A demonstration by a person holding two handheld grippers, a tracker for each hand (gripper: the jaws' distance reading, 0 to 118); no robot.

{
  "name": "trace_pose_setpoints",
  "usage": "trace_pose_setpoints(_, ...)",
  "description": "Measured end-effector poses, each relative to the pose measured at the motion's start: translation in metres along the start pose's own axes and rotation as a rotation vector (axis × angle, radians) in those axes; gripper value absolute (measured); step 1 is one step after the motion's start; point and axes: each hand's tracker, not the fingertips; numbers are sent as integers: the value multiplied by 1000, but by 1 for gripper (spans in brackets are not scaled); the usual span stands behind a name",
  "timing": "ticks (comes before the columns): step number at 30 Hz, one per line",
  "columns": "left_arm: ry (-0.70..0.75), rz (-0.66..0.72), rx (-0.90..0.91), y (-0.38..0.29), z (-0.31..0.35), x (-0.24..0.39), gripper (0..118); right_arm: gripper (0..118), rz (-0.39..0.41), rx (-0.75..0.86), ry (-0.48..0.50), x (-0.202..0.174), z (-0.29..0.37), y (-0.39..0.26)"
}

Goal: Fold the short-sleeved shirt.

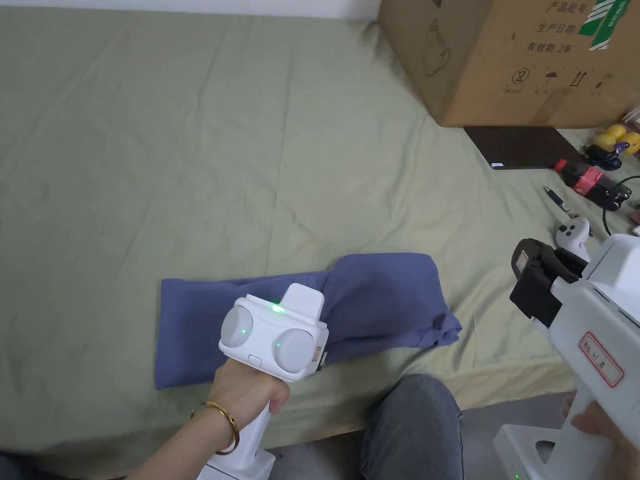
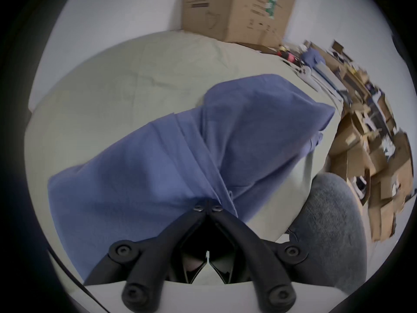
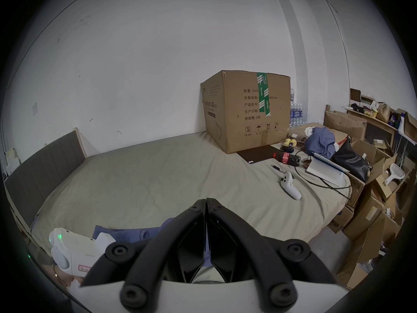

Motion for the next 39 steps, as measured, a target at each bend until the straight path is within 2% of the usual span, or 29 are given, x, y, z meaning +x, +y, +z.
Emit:
trace_pose_setpoints(1,-18,37,-10,4,7,-3,0,0,0,1,-4,0,1,0)
trace_pose_setpoints(2,-83,109,-19,7,11,-11,0,0,45,25,-23,0,1,0)
trace_pose_setpoints(5,-310,306,31,17,39,-37,0,0,40,22,-13,-3,1,0)
trace_pose_setpoints(8,-351,341,194,27,73,-62,0,0,49,23,0,-10,-1,1)
trace_pose_setpoints(9,-353,355,234,31,85,-69,7,0,48,23,-2,-11,-1,2)
trace_pose_setpoints(11,-322,391,314,37,105,-96,46,0,57,37,15,-16,-1,4)
trace_pose_setpoints(13,-299,427,344,39,115,-123,98,0,66,52,19,-22,-2,6)
trace_pose_setpoints(14,-284,445,350,39,117,-135,113,0,70,58,22,-24,-3,7)
trace_pose_setpoints(15,-265,466,347,36,117,-149,118,0,76,56,31,-27,-4,8)
trace_pose_setpoints(18,-266,542,322,18,116,-187,118,0,89,56,50,-34,-7,10)
trace_pose_setpoints(22,-383,707,192,-21,98,-233,118,0,96,48,63,-41,-11,9)
trace_pose_setpoints(27,-444,807,115,-65,73,-251,117,0,105,23,67,-43,-17,8)
trace_pose_setpoints(31,-497,875,117,-82,58,-257,97,0,124,3,58,-45,-19,8)
trace_pose_setpoints(36,-567,857,118,-80,44,-254,90,0,123,-8,41,-46,-21,9)
trace_pose_setpoints(38,-611,862,102,-76,39,-252,72,0,126,-14,38,-48,-22,9)
trace_pose_setpoints(39,-600,872,75,-74,34,-249,58,0,135,-19,33,-47,-23,8)
